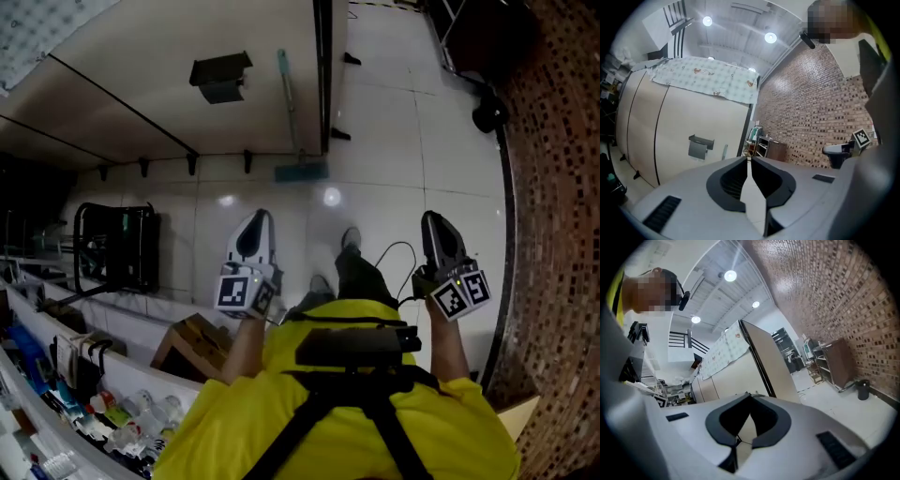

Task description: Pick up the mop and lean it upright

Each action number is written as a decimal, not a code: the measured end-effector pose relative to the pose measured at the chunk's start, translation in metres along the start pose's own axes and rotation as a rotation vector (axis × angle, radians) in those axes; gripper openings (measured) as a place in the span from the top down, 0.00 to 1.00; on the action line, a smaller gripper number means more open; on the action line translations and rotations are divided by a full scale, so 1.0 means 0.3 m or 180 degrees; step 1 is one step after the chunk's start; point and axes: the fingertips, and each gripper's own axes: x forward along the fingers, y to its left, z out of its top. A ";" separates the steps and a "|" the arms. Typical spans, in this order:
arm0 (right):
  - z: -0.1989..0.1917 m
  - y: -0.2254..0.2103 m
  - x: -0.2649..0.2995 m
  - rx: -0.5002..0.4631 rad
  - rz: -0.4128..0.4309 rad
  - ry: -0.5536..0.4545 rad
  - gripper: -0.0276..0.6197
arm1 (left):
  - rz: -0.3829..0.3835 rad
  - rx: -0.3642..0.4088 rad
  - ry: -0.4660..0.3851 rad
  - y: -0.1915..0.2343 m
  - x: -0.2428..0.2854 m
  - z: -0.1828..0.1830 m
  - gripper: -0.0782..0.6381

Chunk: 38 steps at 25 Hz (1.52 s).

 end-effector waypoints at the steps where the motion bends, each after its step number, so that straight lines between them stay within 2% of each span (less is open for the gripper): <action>1: -0.001 -0.025 0.045 -0.0010 0.0013 0.0010 0.95 | -0.0003 0.0026 0.0029 0.008 0.045 -0.003 0.82; 2: 0.002 -0.055 0.094 -0.0037 0.0022 0.0017 0.95 | -0.0017 0.0045 0.0054 0.015 0.096 -0.008 0.76; 5: 0.038 -0.171 0.264 -0.0176 0.0043 -0.0007 0.95 | -0.0011 0.0027 0.0041 0.045 0.284 0.002 0.76; 8: 0.102 -0.314 0.450 -0.0241 0.0088 -0.0051 0.95 | 0.0105 0.0104 -0.0053 0.095 0.506 0.028 0.76; 12: 0.199 -0.497 0.702 -0.0347 0.0169 -0.0009 0.95 | 0.0267 0.0112 -0.0050 0.180 0.834 0.050 0.75; 13: 0.219 -0.532 0.763 -0.0394 0.0197 0.0009 0.95 | 0.0302 0.0144 -0.0036 0.210 0.909 0.050 0.71; 20: 0.221 -0.651 1.043 -0.0425 0.0322 0.0309 0.95 | 0.0496 0.0278 0.0219 0.458 1.348 -0.003 0.65; 23: 0.191 -0.709 1.101 -0.0428 0.0233 0.0468 0.95 | 0.0520 0.0324 0.0379 0.569 1.507 -0.081 0.64; 28: 0.139 -0.741 1.165 -0.0359 0.0124 0.0699 0.95 | 0.0497 0.0397 0.0457 0.647 1.661 -0.156 0.65; 30: 0.124 -0.733 1.198 -0.0364 0.0156 0.0753 0.95 | 0.0542 0.0455 0.0397 0.664 1.689 -0.166 0.69; 33: 0.108 -0.726 1.237 -0.0371 0.0178 0.0807 0.95 | 0.0650 0.0599 0.0220 0.672 1.698 -0.172 0.70; 34: 0.106 -0.725 1.245 -0.0374 0.0173 0.0813 0.95 | 0.0667 0.0643 0.0195 0.668 1.697 -0.173 0.73; 38: 0.114 -0.728 1.243 -0.0337 0.0156 0.0767 0.95 | 0.0674 0.0693 0.0225 0.631 1.668 -0.176 0.73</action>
